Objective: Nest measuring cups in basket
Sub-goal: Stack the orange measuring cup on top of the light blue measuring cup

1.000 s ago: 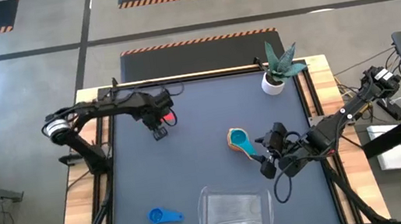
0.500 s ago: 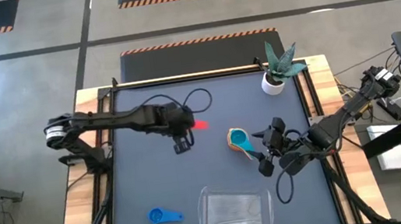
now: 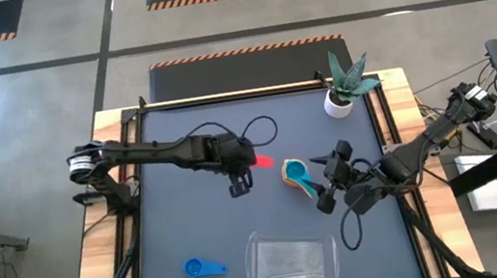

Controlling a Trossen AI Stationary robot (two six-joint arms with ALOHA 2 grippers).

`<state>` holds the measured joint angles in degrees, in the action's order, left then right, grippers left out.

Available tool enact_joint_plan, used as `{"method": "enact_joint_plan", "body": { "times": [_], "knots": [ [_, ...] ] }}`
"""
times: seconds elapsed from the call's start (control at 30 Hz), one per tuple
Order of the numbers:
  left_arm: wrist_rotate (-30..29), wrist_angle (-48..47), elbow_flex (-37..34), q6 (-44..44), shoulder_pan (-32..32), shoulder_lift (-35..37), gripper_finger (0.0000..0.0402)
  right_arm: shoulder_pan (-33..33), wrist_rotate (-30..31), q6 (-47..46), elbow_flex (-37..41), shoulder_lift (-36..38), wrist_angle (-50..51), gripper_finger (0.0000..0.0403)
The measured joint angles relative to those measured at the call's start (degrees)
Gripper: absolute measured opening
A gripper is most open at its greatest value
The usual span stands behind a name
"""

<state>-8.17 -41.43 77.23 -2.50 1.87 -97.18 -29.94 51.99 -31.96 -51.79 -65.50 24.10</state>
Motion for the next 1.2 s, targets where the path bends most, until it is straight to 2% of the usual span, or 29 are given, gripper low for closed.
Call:
{"method": "enact_joint_plan", "body": {
  "times": [0.1, 0.27, 0.4, 0.6, 1.2],
  "knots": [
    [0.2, 1.5, 0.0, 0.0, -0.7, -0.2, 0.0000, 1.9, -0.9, 4.7, 0.1, -0.9, -3.5, 0.0274],
    [0.4, 4.2, 0.0, -0.4, -1.5, -0.3, 0.0000, 6.0, -7.0, 12.6, 0.1, -4.4, -12.0, 0.0274],
    [1.7, 5.7, 0.0, -0.5, -1.7, -0.3, 0.0000, 8.2, -7.9, 18.2, 0.2, -6.8, -16.9, 0.0274],
    [1.7, 6.0, 0.0, -1.0, -1.7, -0.3, 0.0000, 11.3, -12.8, 18.5, 0.1, -7.4, -18.9, 0.0274],
    [2.3, 9.1, -0.1, -1.5, -2.2, -0.3, 0.0000, 11.9, -13.2, 18.6, -0.4, -7.4, -19.3, 0.0274]
  ]
}}
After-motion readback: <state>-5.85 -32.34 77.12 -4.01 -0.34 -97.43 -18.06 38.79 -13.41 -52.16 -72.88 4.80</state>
